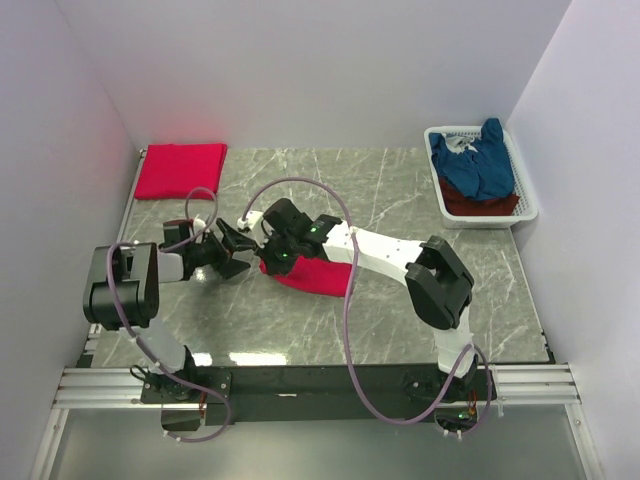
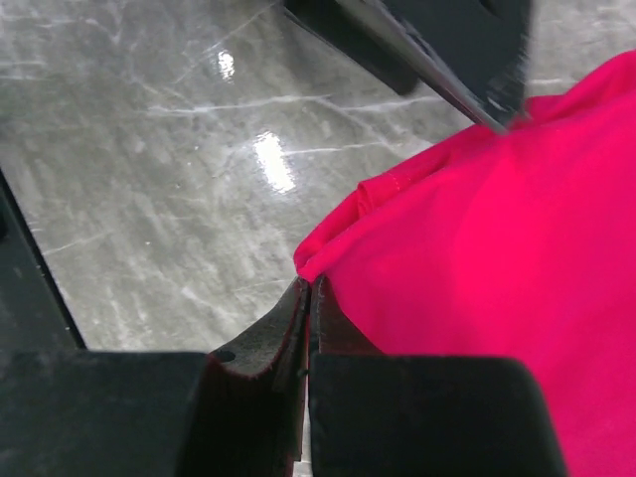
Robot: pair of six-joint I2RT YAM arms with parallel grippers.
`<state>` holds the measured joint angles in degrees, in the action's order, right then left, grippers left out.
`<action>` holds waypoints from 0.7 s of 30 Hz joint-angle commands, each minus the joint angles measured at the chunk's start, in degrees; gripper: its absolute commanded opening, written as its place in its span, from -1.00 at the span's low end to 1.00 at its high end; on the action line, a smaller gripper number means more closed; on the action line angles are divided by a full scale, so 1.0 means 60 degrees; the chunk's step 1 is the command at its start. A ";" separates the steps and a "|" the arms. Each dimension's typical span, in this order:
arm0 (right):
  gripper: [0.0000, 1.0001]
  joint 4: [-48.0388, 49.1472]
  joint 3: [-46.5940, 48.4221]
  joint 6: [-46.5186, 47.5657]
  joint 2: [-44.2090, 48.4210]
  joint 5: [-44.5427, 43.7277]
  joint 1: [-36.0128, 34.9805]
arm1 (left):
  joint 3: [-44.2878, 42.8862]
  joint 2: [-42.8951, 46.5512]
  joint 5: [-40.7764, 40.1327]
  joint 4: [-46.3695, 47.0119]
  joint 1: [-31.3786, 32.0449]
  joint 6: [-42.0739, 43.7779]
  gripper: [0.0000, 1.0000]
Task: Fold and stack the t-shirts
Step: Neatly place the folded tshirt to the corner
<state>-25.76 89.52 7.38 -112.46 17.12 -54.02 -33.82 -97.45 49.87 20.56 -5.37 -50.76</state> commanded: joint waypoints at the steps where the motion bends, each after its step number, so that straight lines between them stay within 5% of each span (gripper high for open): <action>1: -1.00 0.0192 0.0198 -0.0175 0.0243 0.0441 -0.0049 | 0.0086 -0.0369 -0.0634 0.0851 0.0454 -0.0767 0.99; 8: -1.00 0.0264 0.0622 -0.0526 -0.0049 0.0398 -0.0064 | -0.0309 -0.1116 -0.1379 0.0633 0.1230 -0.1354 0.97; 17: -1.00 0.0470 0.1018 -0.1024 -0.0460 0.0134 -0.0035 | -0.1276 -0.1659 -0.2598 -0.0452 0.1758 -0.1691 0.33; 21: -1.00 0.0602 0.1033 -0.1141 -0.0489 0.0208 -0.0035 | -0.1364 -0.1936 -0.2642 -0.0248 0.1963 -0.1852 0.24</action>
<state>-25.28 92.68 1.96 -114.85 18.00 -54.08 -41.95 -106.10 40.42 22.90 5.23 -62.33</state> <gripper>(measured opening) 0.010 0.628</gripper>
